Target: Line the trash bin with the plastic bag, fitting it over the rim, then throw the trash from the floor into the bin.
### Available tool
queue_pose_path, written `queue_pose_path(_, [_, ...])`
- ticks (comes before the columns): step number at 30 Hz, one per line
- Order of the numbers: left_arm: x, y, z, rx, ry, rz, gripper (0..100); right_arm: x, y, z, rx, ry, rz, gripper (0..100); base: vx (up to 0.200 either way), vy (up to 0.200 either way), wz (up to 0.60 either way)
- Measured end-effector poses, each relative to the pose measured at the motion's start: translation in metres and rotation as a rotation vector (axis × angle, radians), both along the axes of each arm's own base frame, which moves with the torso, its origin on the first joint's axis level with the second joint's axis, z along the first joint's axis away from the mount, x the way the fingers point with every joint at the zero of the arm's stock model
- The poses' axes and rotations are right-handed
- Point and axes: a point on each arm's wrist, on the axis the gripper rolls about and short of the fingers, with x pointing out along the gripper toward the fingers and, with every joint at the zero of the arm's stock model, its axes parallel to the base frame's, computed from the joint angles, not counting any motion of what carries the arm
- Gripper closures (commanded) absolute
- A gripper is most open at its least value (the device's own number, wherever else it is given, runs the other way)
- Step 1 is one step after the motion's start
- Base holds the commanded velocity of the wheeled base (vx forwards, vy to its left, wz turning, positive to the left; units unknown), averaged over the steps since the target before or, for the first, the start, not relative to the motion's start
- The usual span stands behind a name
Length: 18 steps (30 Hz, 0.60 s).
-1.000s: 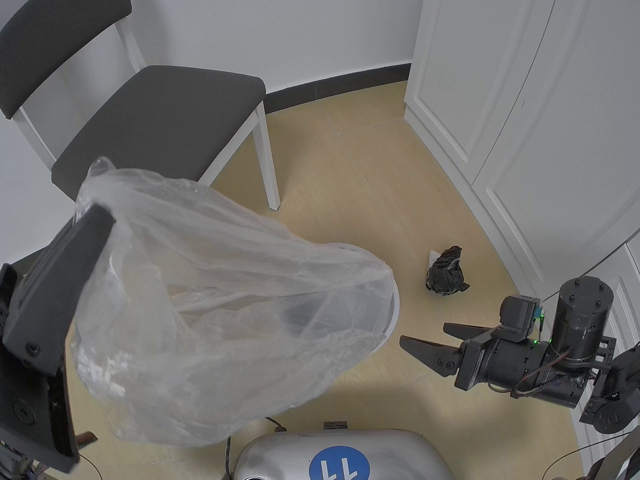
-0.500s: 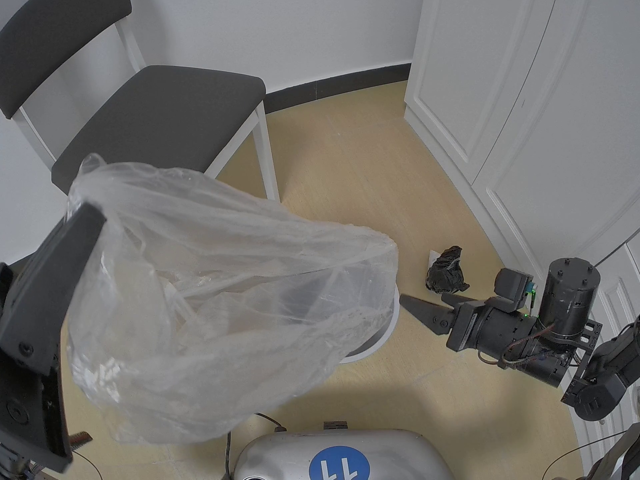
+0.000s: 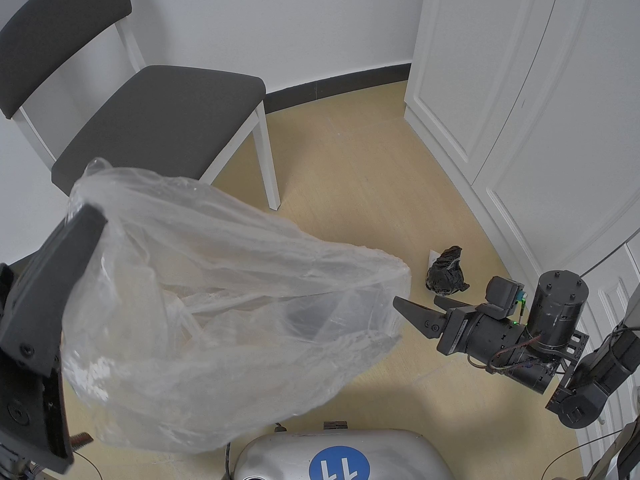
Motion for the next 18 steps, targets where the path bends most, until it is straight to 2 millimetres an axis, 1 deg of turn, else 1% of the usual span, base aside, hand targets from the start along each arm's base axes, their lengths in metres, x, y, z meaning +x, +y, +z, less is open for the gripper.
queue_pose_path(4, [-0.001,-0.001,-0.001,0.0,0.008,-0.013,100,0.003,0.002,-0.004,0.007,-0.009,0.002,0,0.0,0.0,0.0])
queue_pose_path(8, [-0.001,-0.002,-0.002,0.0,0.017,-0.023,100,0.001,0.003,-0.01,-0.009,0.014,0.014,0,0.0,0.0,0.0])
queue_pose_path(13, [-0.001,-0.003,-0.003,0.004,0.02,-0.027,100,-0.007,0.007,-0.018,-0.036,0.044,0.046,0,0.0,0.0,0.0])
queue_pose_path(18, [-0.001,-0.003,-0.003,0.004,0.021,-0.032,100,-0.024,0.018,-0.026,-0.077,0.066,0.114,0,0.0,0.0,0.0])
